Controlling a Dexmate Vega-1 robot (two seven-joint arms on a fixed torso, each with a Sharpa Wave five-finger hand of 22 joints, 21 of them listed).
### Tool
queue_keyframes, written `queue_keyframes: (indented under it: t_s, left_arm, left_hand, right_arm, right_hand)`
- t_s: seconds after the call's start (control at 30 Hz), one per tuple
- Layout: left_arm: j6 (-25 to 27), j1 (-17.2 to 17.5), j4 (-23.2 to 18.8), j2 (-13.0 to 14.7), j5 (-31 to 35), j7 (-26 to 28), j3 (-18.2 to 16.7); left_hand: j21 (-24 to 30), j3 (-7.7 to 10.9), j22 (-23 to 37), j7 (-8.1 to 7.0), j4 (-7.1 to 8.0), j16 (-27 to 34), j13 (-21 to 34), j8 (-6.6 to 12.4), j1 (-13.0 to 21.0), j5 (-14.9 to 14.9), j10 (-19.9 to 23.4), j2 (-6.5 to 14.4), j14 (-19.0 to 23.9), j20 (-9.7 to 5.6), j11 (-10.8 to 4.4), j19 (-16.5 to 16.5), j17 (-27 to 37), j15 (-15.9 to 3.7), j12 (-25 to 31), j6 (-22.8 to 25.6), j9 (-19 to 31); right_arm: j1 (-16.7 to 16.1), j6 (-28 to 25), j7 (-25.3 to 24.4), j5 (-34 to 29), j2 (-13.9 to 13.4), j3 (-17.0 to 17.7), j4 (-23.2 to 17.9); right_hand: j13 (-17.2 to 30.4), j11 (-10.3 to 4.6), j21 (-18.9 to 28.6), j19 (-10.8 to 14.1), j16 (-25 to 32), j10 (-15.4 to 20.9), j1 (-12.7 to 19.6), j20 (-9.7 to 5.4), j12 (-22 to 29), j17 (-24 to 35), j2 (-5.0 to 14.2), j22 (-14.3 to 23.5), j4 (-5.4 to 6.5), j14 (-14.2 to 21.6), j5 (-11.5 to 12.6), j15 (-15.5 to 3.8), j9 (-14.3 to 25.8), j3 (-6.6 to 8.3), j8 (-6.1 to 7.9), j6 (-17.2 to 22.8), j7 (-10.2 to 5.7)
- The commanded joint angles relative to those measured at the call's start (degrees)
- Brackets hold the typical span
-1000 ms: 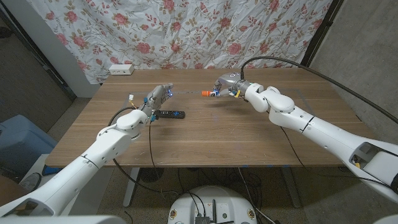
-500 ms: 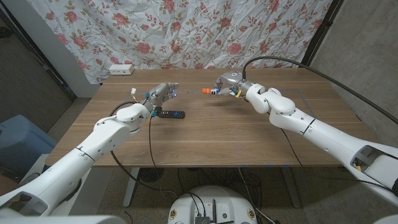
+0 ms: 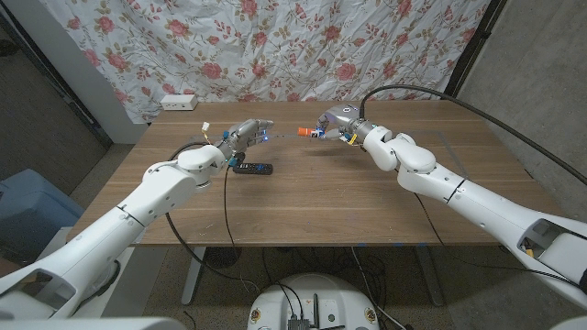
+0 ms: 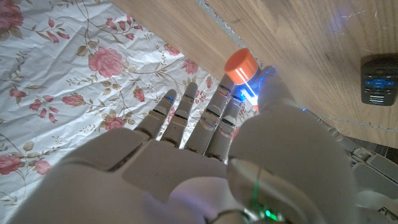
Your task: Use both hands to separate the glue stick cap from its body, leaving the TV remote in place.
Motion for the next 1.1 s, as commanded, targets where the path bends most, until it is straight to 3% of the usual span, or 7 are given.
queue_keyframes:
  t_s: [0.03,0.83,1.1]
  left_arm:
    - [-1.3,-3.0,2.3,-0.7,2.4,-3.1,2.9]
    - [-1.6,-8.2,5.9,-2.4,9.5,-6.0,7.3]
    - [-1.1,-9.8,7.0,-3.1,10.9,-7.5,8.5]
  left_hand:
    - [-0.2,-0.59,0.1,-0.85,0.07,-0.2,0.2,0.29,1.4,0.3,0.0,-0.7,-0.2,-0.17,-1.43,-0.5,0.2,-0.61,-0.4,0.3,0.1]
    - [-0.3,-1.43,0.1,-3.18,0.25,-0.2,0.2,0.56,6.2,0.4,1.6,-2.0,-0.6,-1.13,-4.21,-2.7,0.2,-0.69,-1.0,1.8,0.0]
    - [-0.3,-1.85,0.1,-3.06,0.29,-0.1,0.2,0.75,7.4,0.3,2.9,-2.2,-0.4,-1.17,-4.19,-2.8,0.2,-1.39,-0.8,2.5,0.1]
  right_arm:
    - [-0.7,-1.0,-2.7,0.2,0.5,0.3,0.1]
    - [-0.1,-1.4,-3.8,0.6,1.7,-0.7,1.1]
    - [0.3,-1.6,-3.8,0.2,1.9,-1.1,1.5]
  right_hand:
    - [0.3,0.19,0.0,0.7,0.5,0.5,0.4,0.04,-0.2,0.3,-0.11,0.2,0.06,0.6,0.5,-6.86,0.3,-0.15,0.13,1.8,-1.49]
    - [0.3,0.2,0.0,0.8,0.5,0.7,0.6,0.0,-0.4,0.3,-0.02,0.2,0.01,0.5,0.5,-6.88,0.3,-0.49,-0.21,2.0,-1.49]
    - [0.3,0.2,0.0,0.8,0.5,0.7,0.7,0.03,-0.4,0.2,0.03,0.2,0.02,0.5,0.4,-6.86,0.3,-0.6,-0.3,2.1,-1.49]
